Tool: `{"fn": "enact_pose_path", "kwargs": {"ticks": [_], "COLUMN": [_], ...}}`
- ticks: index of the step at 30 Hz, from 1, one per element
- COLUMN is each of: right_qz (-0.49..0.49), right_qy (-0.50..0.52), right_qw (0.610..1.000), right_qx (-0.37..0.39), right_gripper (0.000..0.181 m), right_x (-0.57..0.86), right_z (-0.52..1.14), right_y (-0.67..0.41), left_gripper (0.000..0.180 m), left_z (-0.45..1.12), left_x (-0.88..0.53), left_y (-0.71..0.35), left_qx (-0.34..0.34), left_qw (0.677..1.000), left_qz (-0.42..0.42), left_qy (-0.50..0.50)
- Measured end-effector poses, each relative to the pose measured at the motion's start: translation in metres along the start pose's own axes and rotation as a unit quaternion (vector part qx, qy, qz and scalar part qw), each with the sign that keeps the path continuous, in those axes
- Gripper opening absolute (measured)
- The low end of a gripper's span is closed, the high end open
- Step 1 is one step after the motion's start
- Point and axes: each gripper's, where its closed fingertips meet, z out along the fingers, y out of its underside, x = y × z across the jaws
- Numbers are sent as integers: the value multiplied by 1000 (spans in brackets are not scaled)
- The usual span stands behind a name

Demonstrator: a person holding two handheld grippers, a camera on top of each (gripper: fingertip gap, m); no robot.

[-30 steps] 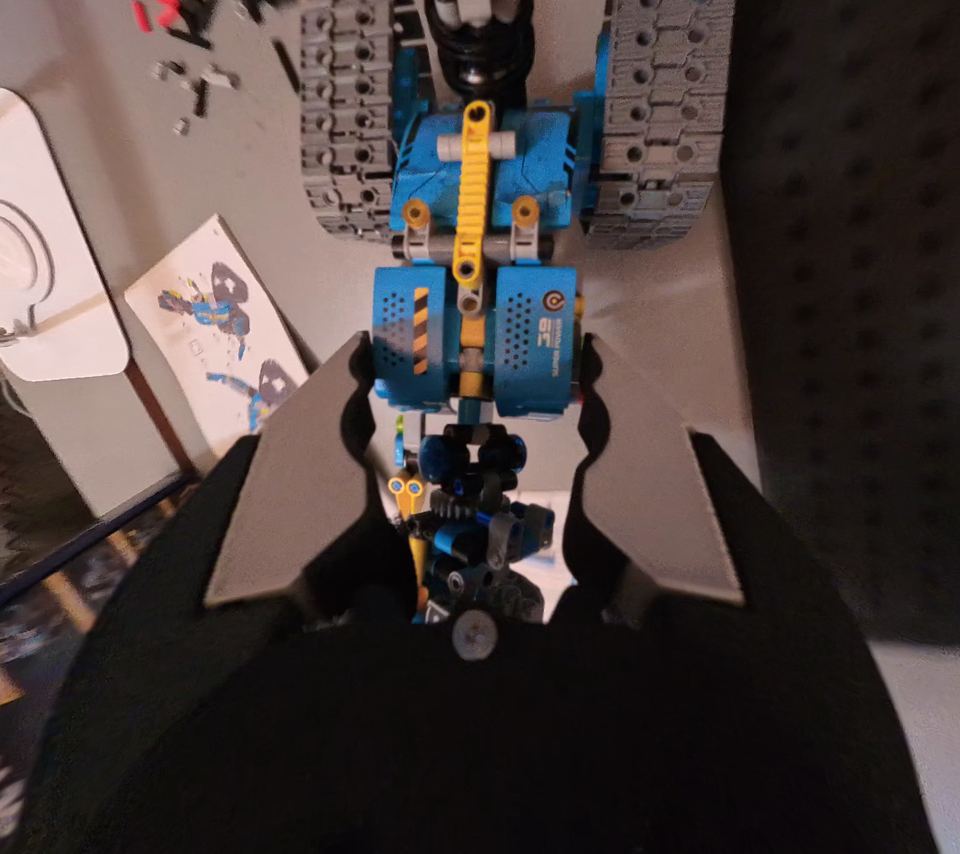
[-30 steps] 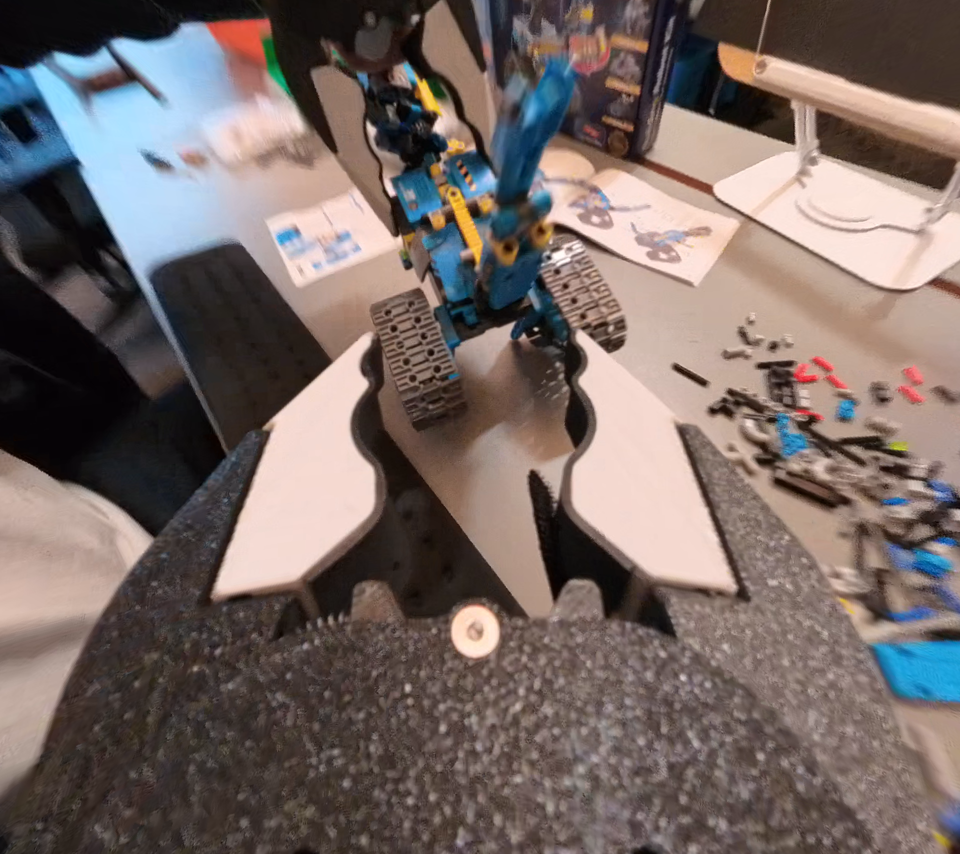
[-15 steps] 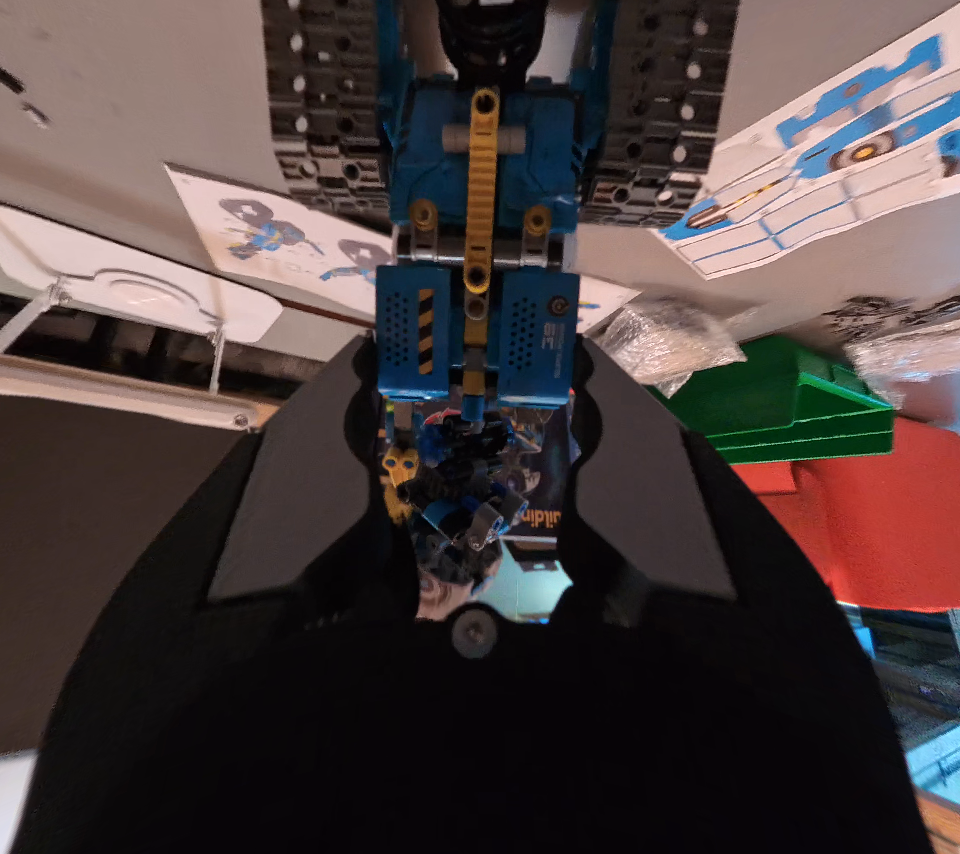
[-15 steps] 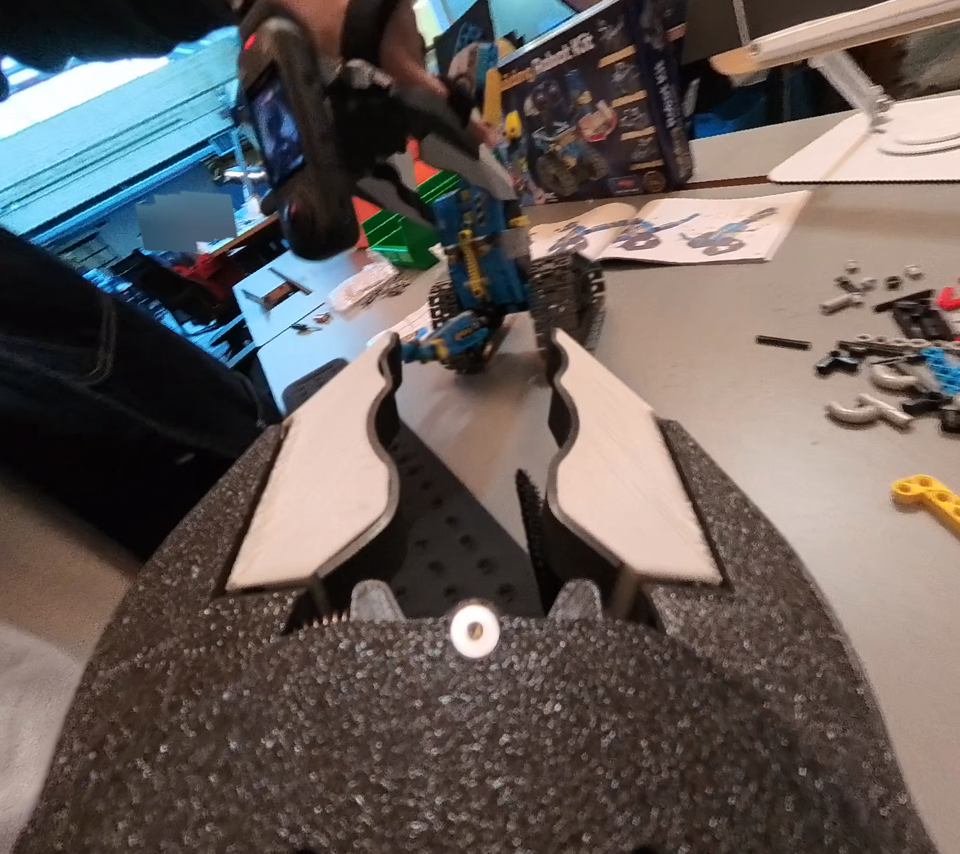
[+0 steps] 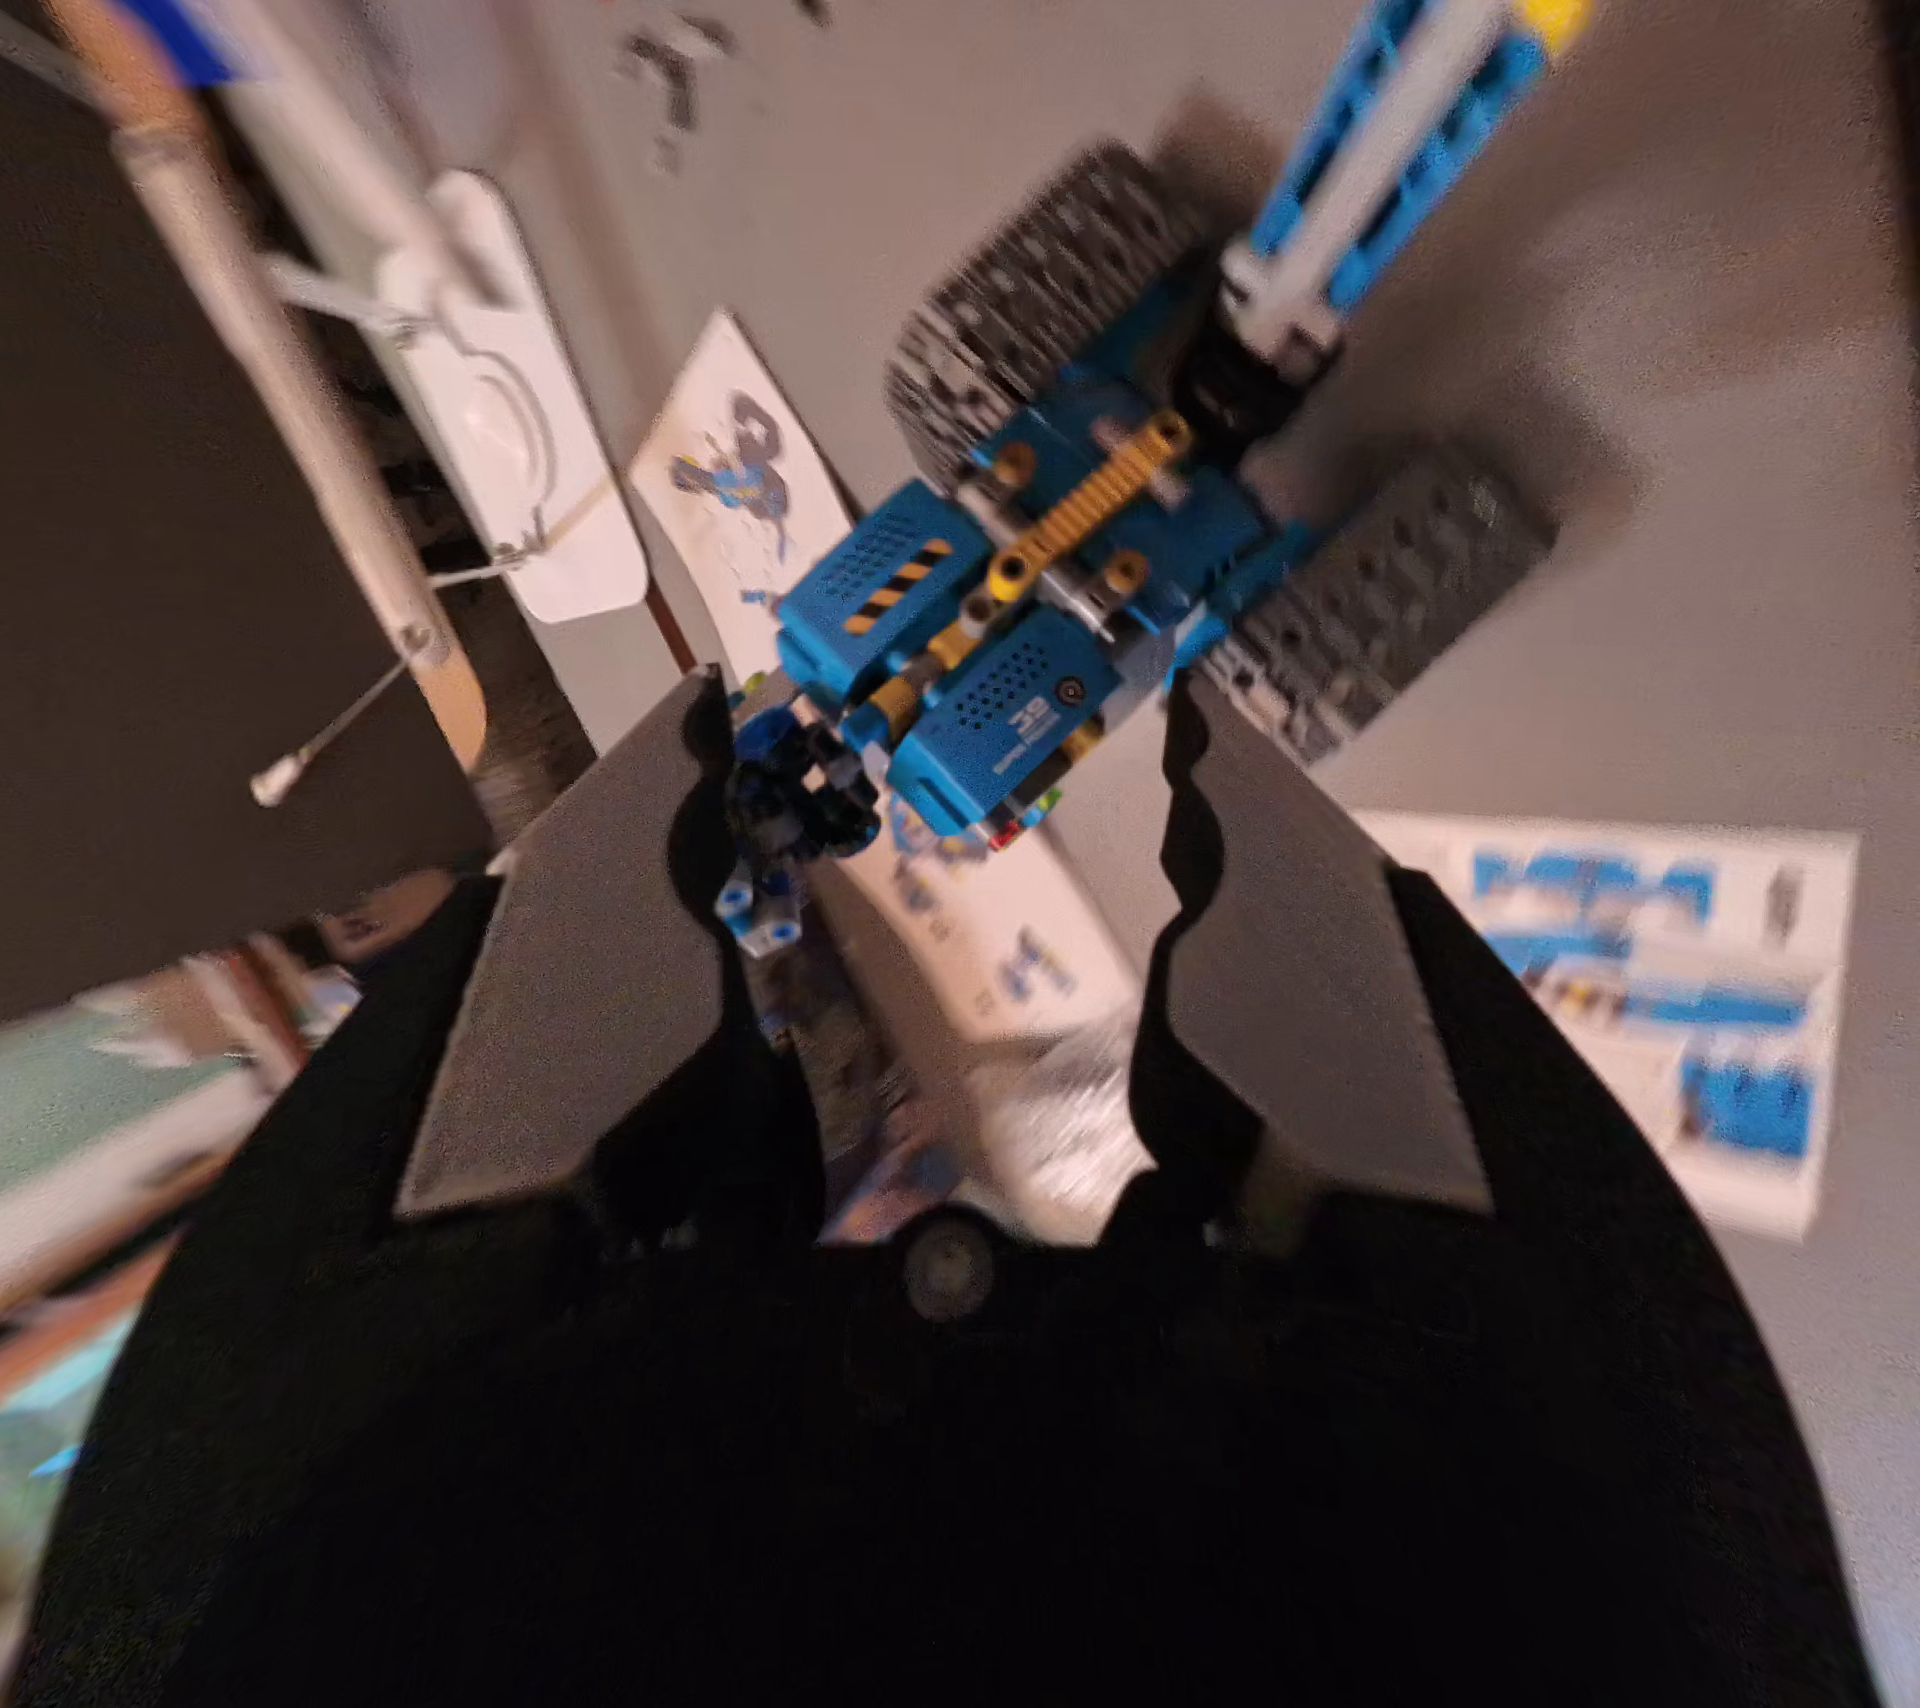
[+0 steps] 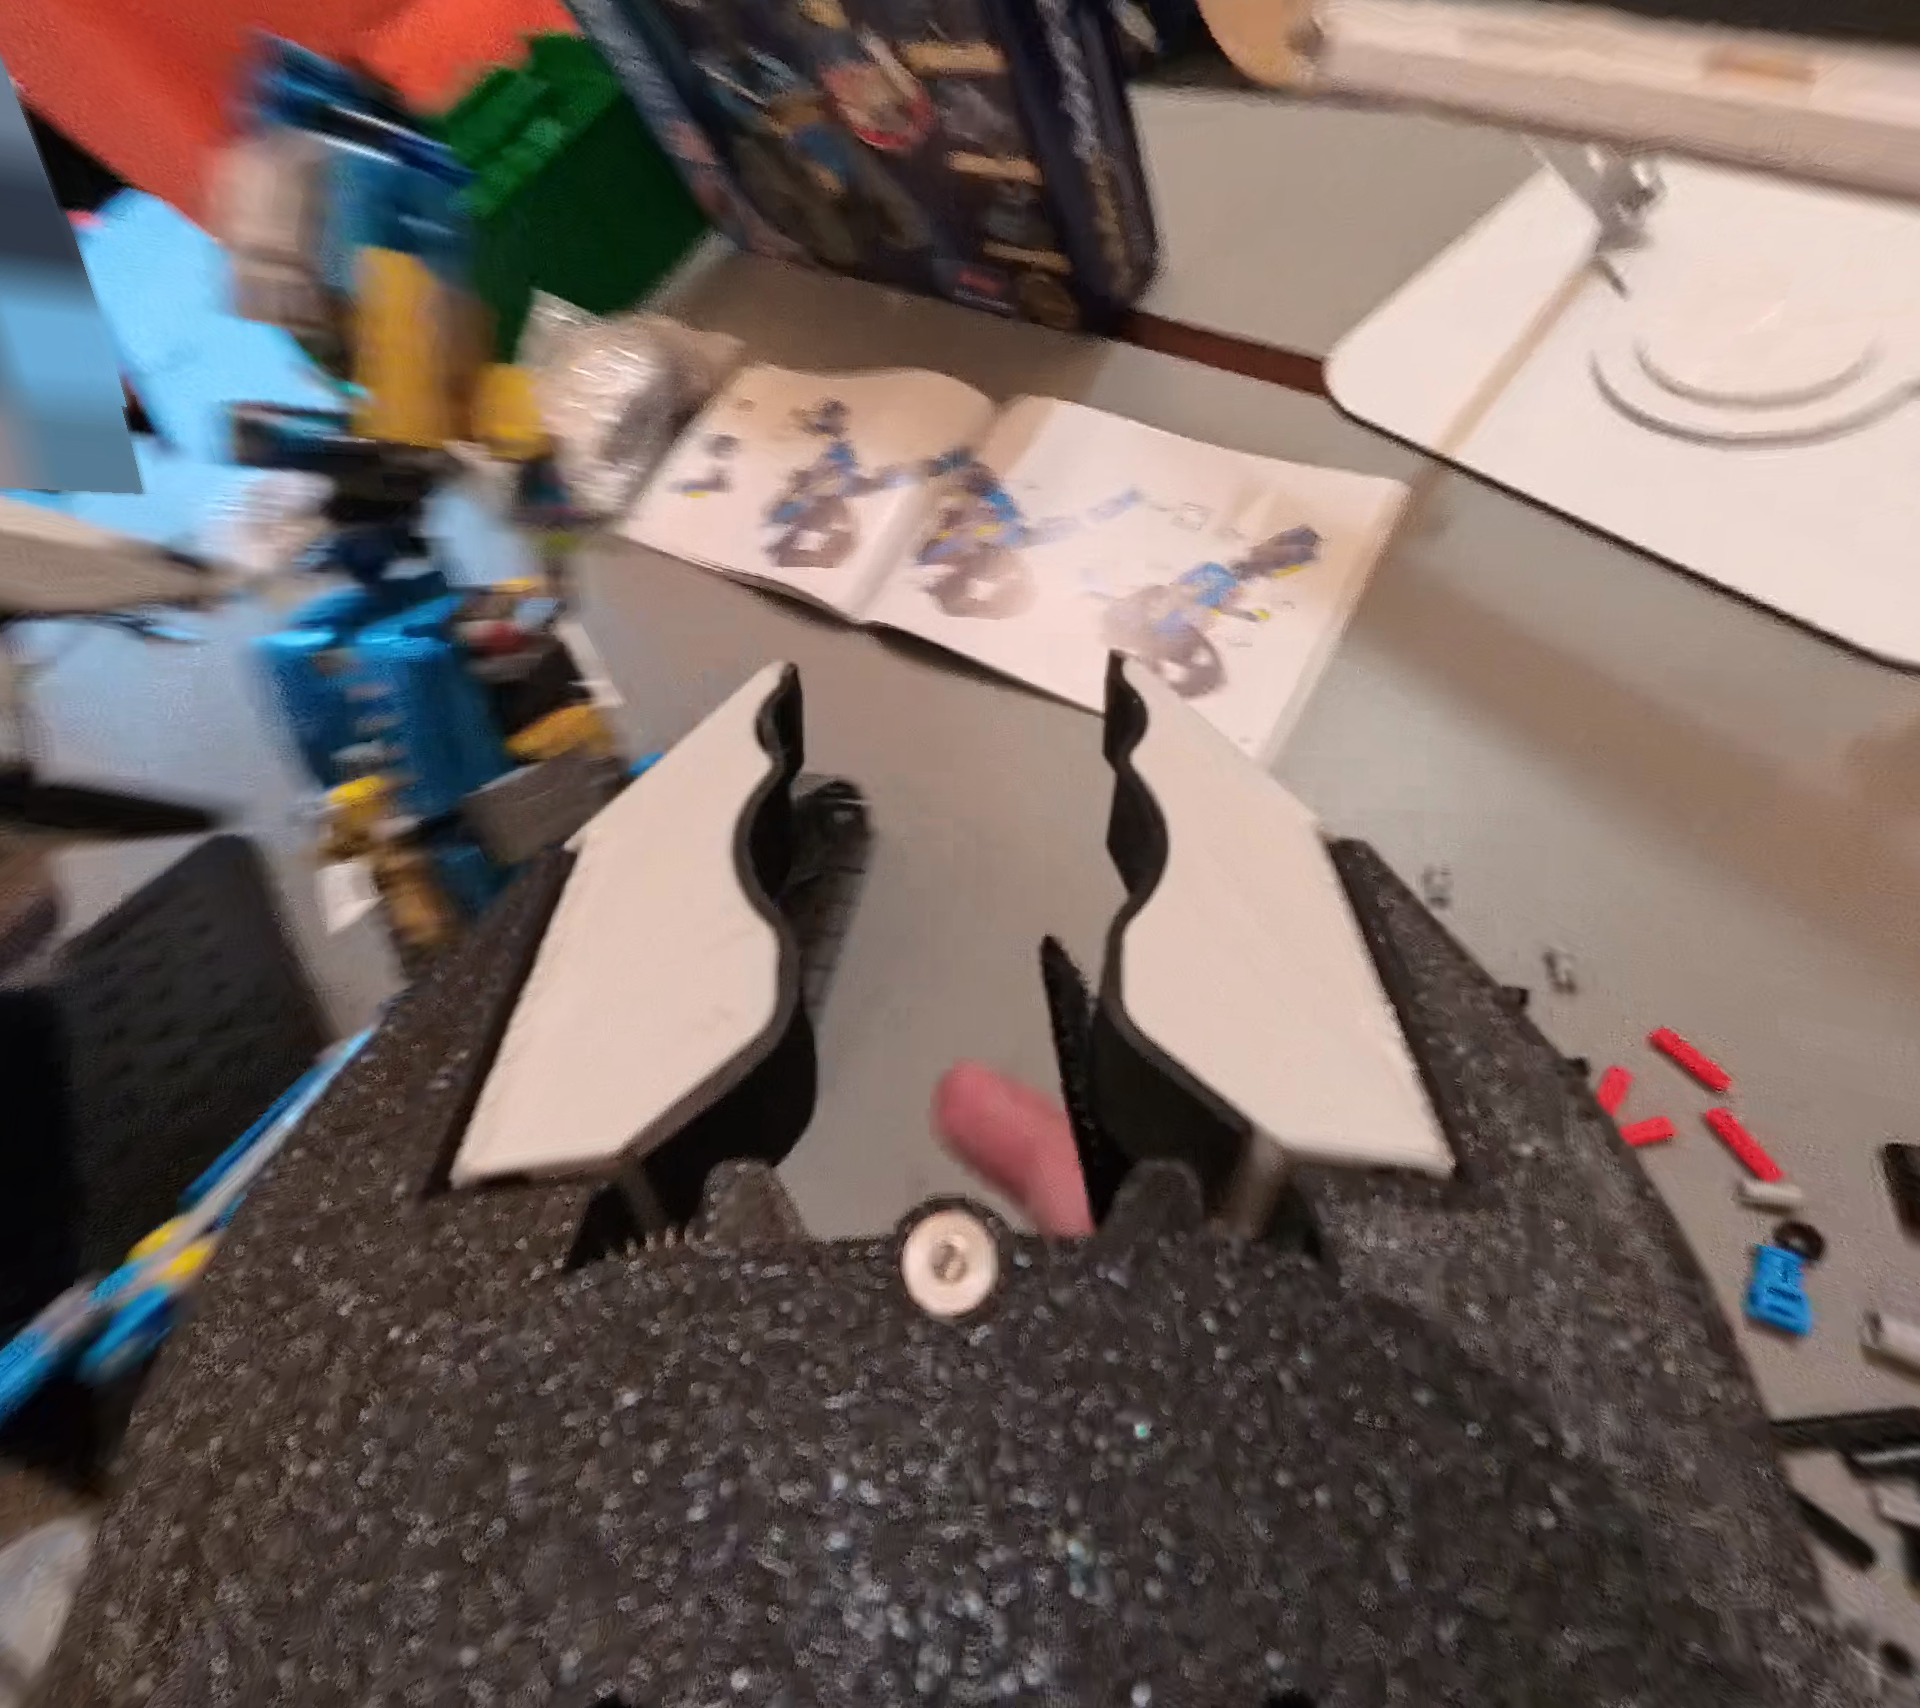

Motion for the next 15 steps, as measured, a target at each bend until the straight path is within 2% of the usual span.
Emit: {"fn": "enact_pose_path", "kwargs": {"ticks": [2, 3, 5, 6, 8, 9, 11, 13, 15], "right_qz": [22, 35, 49, 47, 17, -4, -25, -13, 0], "right_qy": [39, 44, 42, 42, 58, 73, 84, 81, 73], "right_qw": [999, 998, 998, 998, 998, 997, 996, 997, 997], "right_qx": [-26, -18, 5, 8, -4, -8, -14, -8, 5], "right_gripper": [61, 59, 48, 47, 47, 45, 38, 39, 39], "right_x": [20, 22, 20, 18, 20, 24, 30, 33, 35], "right_z": [30, 41, 56, 60, 65, 67, 70, 70, 68], "right_y": [18, 26, 41, 47, 57, 61, 70, 69, 64], "left_gripper": [81, 77, 76, 75, 71, 70, 63, 63, 63], "left_z": [-24, -34, -39, -32, -7, 6, 28, 39, 39], "left_x": [-9, -15, -25, -26, -19, -13, -5, -3, -7], "left_y": [-5, 0, 28, 49, 94, 110, 138, 149, 148], "left_qx": [126, 189, 280, 305, 318, 316, 288, 265, 274], "left_qw": [978, 947, 849, 796, 702, 670, 642, 647, 650], "left_qz": [-161, -255, -440, -516, -623, -652, -679, -676, -669], "left_qy": [-34, -50, -76, -91, -137, -158, -209, -232, -235]}}
